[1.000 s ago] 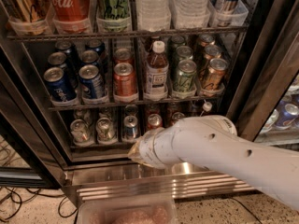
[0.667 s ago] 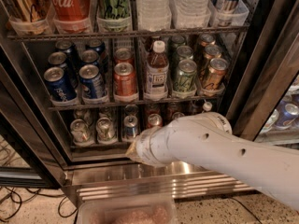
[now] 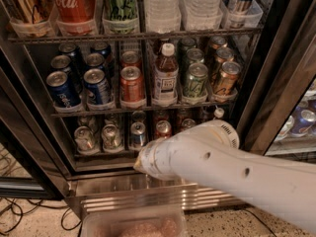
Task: Pick 7up can from bottom shelf of fridge
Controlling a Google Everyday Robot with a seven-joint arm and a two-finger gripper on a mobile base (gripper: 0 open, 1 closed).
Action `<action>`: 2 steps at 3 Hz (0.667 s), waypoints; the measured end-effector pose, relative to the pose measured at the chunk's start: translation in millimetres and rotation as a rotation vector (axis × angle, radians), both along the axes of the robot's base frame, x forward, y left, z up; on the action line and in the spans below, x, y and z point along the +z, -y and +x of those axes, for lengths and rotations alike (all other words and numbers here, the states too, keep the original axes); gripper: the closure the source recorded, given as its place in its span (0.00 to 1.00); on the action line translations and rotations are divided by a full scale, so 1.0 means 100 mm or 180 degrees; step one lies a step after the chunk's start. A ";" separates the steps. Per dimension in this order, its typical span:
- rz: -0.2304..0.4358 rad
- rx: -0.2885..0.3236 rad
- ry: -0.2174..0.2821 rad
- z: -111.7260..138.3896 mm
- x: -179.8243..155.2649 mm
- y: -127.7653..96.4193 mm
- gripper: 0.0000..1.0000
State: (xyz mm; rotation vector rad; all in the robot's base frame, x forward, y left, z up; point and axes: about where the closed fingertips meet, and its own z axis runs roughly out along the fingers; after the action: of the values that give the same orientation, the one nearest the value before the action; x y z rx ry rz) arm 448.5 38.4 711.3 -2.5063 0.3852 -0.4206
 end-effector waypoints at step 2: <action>-0.1063 0.0357 0.0513 -0.52 -0.17 0.11 1.00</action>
Offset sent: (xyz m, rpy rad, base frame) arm 0.0064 -0.0100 -0.0326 -0.8616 -0.6402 0.2176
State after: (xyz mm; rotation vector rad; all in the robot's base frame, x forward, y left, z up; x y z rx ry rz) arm 396.9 27.4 694.6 -2.7721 0.1163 -0.6845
